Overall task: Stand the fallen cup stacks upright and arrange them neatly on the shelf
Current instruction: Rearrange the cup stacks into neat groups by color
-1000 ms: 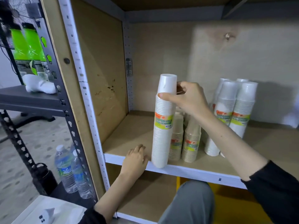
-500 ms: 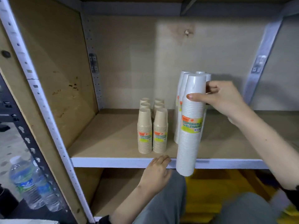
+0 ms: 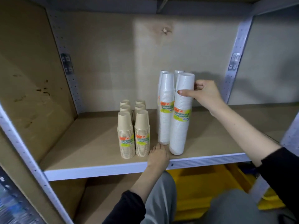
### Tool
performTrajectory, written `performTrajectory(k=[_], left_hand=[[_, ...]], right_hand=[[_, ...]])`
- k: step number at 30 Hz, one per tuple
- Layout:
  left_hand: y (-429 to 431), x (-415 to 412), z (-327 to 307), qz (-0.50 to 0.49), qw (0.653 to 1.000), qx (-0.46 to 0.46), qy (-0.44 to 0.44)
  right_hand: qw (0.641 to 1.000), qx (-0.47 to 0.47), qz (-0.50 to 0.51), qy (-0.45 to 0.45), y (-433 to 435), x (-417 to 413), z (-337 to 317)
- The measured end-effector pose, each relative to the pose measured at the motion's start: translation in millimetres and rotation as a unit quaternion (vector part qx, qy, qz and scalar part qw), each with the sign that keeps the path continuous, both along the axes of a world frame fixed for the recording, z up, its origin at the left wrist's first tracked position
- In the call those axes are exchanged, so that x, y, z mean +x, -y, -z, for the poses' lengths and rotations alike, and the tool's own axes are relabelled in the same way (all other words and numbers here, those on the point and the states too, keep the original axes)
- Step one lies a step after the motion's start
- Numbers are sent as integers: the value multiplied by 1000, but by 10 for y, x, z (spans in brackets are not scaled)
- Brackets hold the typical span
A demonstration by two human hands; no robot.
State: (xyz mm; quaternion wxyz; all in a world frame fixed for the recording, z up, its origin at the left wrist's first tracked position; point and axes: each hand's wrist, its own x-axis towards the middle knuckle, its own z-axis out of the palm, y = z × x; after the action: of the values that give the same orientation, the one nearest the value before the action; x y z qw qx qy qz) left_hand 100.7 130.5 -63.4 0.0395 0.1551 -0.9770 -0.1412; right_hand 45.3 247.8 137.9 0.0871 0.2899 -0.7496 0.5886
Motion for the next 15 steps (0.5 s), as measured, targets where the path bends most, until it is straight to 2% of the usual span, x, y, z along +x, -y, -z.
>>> performTrajectory(k=[7,15], left_hand=[[-45,-65,102,-18,1000,-8,1],[-40,-77,134,-23,1000,0,-3]], right_hand=[[1000,-13,14,-4,139,-163,160],[994,-35,98,-29,189,-180,495]])
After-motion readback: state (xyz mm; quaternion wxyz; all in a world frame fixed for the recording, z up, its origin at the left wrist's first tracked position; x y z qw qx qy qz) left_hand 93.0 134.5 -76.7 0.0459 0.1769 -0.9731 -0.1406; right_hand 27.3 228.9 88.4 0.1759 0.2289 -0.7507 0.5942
